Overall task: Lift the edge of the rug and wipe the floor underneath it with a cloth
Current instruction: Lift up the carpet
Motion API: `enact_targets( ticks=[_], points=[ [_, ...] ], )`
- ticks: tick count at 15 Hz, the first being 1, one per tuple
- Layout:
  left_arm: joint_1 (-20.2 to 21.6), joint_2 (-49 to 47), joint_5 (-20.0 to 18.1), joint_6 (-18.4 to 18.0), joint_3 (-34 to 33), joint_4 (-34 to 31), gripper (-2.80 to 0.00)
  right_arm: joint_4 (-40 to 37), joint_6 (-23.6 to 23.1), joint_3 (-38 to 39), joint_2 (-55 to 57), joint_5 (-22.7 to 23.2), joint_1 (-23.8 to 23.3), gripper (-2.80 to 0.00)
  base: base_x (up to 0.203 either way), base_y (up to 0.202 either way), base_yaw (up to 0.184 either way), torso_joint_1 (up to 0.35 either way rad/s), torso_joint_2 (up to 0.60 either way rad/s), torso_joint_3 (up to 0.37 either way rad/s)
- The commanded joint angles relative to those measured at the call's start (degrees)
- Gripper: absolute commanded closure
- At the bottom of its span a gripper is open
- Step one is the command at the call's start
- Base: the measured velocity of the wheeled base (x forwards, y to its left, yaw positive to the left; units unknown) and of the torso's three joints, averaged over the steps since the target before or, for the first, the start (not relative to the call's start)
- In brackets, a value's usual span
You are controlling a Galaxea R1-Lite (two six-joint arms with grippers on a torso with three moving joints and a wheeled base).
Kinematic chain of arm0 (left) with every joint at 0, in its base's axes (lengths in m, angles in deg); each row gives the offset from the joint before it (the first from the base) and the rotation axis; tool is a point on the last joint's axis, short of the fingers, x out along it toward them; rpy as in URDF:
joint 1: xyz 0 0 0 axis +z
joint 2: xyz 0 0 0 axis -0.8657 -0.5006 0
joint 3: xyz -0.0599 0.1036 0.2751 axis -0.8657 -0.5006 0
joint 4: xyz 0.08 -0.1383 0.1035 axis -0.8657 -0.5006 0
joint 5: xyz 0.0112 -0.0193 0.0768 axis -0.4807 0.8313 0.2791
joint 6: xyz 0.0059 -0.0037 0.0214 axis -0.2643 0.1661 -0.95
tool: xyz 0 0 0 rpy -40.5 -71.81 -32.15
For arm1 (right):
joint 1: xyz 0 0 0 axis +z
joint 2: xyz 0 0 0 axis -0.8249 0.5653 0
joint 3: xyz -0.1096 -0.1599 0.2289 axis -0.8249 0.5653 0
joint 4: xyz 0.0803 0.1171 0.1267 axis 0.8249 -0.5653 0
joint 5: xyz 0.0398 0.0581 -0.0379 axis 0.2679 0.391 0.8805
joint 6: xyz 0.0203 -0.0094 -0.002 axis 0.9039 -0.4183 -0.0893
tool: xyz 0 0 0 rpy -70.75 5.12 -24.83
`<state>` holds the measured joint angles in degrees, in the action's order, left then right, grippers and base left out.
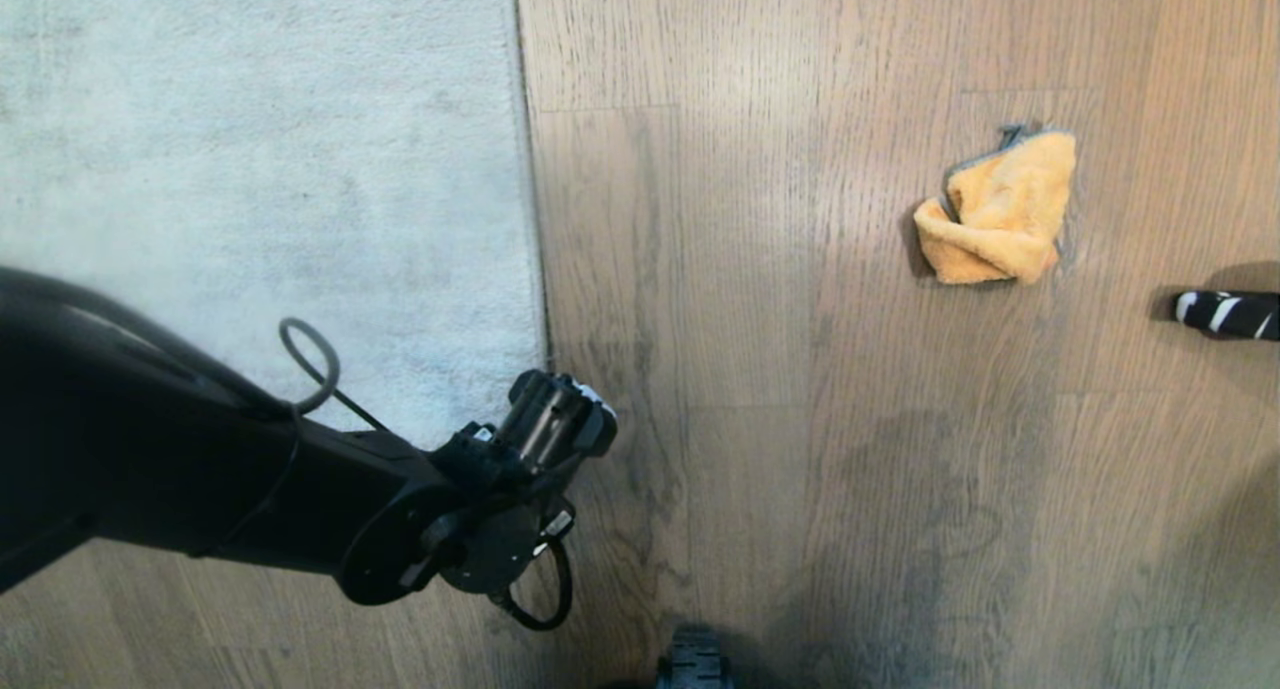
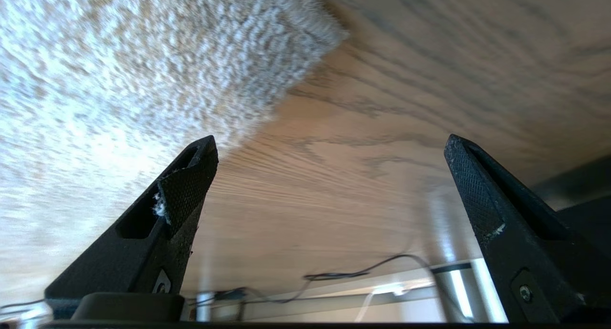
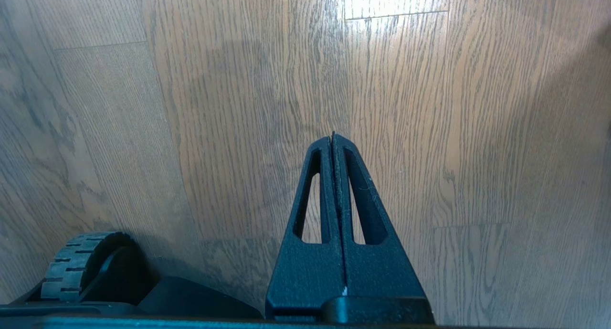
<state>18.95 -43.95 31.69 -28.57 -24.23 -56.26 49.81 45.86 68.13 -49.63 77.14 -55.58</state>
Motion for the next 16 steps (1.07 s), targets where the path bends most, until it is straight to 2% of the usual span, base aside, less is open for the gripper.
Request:
enact_targets(
  ticks=[1, 4, 6, 10, 16],
  points=[
    [0.14, -1.59, 1.40, -0.69, 1.08, 0.15, -2.80, 0.03, 0.01, 0.00, -0.02, -0.02, 0.00, 0.00, 0.000, 0.000, 0.000, 0.000, 0.00, 0.000],
    [0.18, -3.31, 3.34, -1.97, 1.14, 5.36, -2.80, 0.03, 0.01, 0.00, -0.02, 0.03, 0.00, 0.00, 0.000, 0.000, 0.000, 0.000, 0.00, 0.000],
    [0.55, -3.92, 5.23, -5.66, 1.00, 9.31, -2.80, 0.03, 0.01, 0.00, -0.02, 0.07, 0.00, 0.00, 0.000, 0.000, 0.000, 0.000, 0.00, 0.000],
    [1.71, -5.48, 5.86, -11.29, 0.91, 17.16, -2.80, 0.03, 0.01, 0.00, -0.02, 0.06, 0.00, 0.00, 0.000, 0.000, 0.000, 0.000, 0.00, 0.000],
    [1.74, -5.22, 10.56, -16.13, 0.80, 18.58, -2.80, 0.03, 0.01, 0.00, -0.02, -0.02, 0.00, 0.00, 0.000, 0.000, 0.000, 0.000, 0.00, 0.000]
  ],
)
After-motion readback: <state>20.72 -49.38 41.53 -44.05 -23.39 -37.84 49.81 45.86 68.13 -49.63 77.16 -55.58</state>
